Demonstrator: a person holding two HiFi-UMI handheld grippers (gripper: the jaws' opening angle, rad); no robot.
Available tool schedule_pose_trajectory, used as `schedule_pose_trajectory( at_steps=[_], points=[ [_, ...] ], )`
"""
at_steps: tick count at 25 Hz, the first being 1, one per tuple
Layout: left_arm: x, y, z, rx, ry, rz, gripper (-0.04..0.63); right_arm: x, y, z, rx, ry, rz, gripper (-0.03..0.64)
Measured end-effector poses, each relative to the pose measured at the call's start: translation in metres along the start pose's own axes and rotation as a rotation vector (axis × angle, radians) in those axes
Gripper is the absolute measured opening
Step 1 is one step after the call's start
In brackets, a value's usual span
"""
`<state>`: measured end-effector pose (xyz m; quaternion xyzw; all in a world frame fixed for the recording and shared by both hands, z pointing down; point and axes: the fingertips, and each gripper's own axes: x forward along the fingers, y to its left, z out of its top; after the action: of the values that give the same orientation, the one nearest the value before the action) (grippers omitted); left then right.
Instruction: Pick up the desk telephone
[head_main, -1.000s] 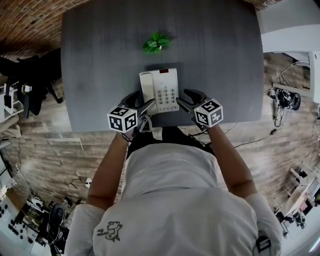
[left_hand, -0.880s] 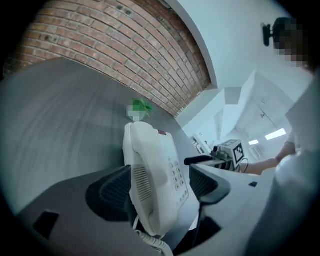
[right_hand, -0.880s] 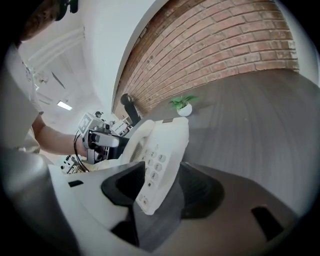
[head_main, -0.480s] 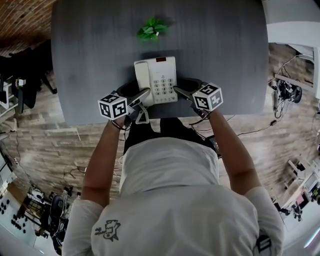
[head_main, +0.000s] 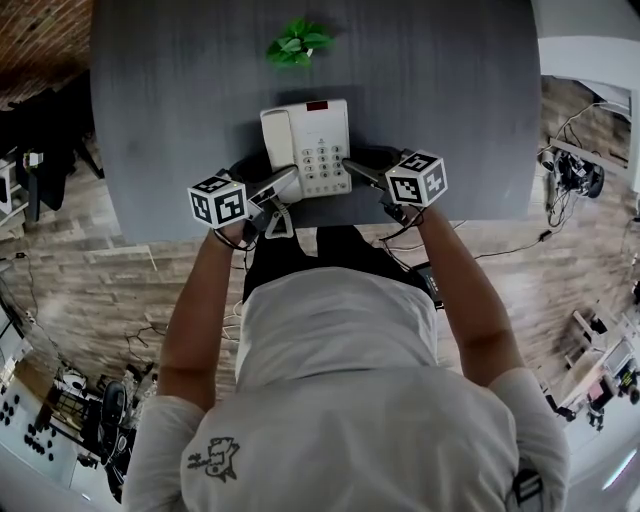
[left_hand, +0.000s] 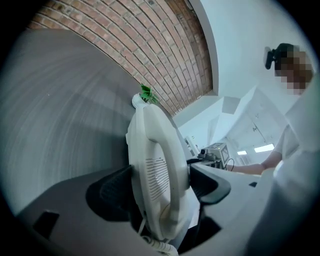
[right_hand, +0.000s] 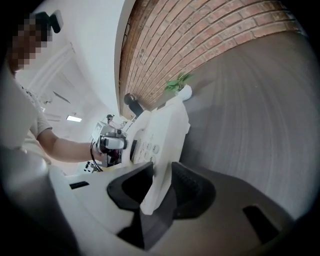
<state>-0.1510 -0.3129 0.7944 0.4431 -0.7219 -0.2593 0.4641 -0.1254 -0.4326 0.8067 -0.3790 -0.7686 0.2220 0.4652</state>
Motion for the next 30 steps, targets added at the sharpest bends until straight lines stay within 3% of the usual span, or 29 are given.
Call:
schedule_pose_trajectory(
  at_steps=[11, 30],
  points=[
    [0.003, 0.003, -0.001, -0.027, -0.005, -0.049, 0.394, 0.002, 0.001, 0.0, 0.062, -0.02, 0.042, 0.103],
    [-0.004, -0.019, 0.004, -0.03, 0.027, 0.005, 0.376, -0.017, 0.018, -0.002, 0.111, -0.073, 0.04, 0.078]
  ],
)
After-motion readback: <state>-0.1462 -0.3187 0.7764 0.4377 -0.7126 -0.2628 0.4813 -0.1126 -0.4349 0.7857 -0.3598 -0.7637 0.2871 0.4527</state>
